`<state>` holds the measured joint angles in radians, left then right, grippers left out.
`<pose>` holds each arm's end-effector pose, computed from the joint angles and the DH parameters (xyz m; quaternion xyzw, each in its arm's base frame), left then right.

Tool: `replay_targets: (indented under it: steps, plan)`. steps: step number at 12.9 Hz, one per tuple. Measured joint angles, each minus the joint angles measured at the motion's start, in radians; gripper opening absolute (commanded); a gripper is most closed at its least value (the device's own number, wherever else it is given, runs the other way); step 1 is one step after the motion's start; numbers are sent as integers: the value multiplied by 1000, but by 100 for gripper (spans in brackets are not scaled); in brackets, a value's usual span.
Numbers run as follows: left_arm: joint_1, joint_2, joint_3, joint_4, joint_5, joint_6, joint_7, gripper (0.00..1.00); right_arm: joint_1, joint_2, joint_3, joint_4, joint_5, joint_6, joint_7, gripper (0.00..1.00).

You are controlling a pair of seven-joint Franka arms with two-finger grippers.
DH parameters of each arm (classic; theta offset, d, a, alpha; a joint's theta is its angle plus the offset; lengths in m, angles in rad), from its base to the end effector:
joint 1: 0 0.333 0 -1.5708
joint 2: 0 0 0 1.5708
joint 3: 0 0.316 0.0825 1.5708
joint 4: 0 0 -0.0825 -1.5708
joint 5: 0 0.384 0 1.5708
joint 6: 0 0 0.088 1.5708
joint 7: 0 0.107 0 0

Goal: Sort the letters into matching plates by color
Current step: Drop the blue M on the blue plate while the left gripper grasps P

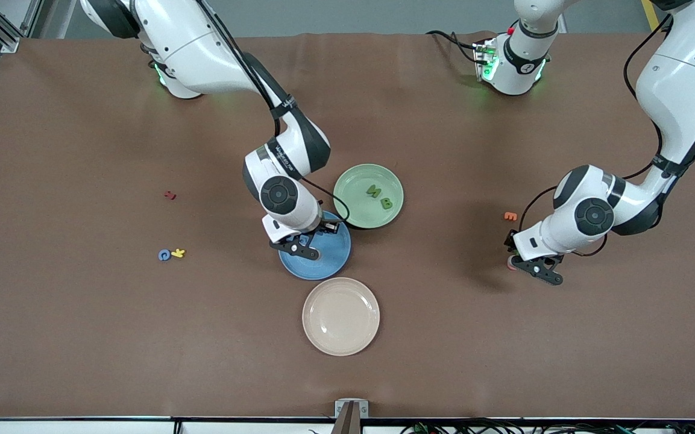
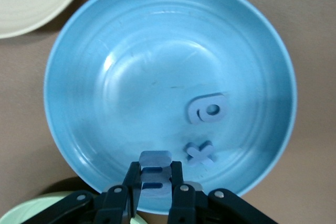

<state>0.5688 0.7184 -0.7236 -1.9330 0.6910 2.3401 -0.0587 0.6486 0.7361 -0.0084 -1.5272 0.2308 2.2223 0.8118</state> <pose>0.6047 -0.0723 0.1834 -0.9685 0.2478 0.0217 0.0077 0.5610 0.4280 0.2202 -0.9838 0.1555 0.0731 0.0518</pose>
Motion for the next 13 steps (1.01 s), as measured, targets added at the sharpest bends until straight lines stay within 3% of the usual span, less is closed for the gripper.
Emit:
replay_targets:
  steps: [1, 2, 3, 4, 7, 10, 13]
  plan:
    - [2, 7, 1, 0, 7, 5, 0, 63, 1, 4, 0, 6, 0, 1, 0, 34]
    - [4, 12, 1, 0, 11, 8, 0, 58, 1, 6, 0, 10, 0, 1, 0, 59]
    - [5, 16, 1, 0, 12, 10, 0, 52, 1, 6, -1, 12, 0, 1, 0, 92]
    - [5, 18, 1, 0, 12, 11, 0, 42, 0, 6, -3, 15, 0, 0, 0, 100]
    - [6, 17, 0, 7, 12, 12, 0, 12, -17, 3, -16, 33, 0, -31, -2, 100]
    - [6, 18, -1, 7, 12, 12, 0, 8, -57, -61, -27, 67, -1, -229, -63, 100]
    - [8, 15, -7, 19, 12, 12, 0, 5, -197, -194, -40, 63, -4, -460, -316, 100]
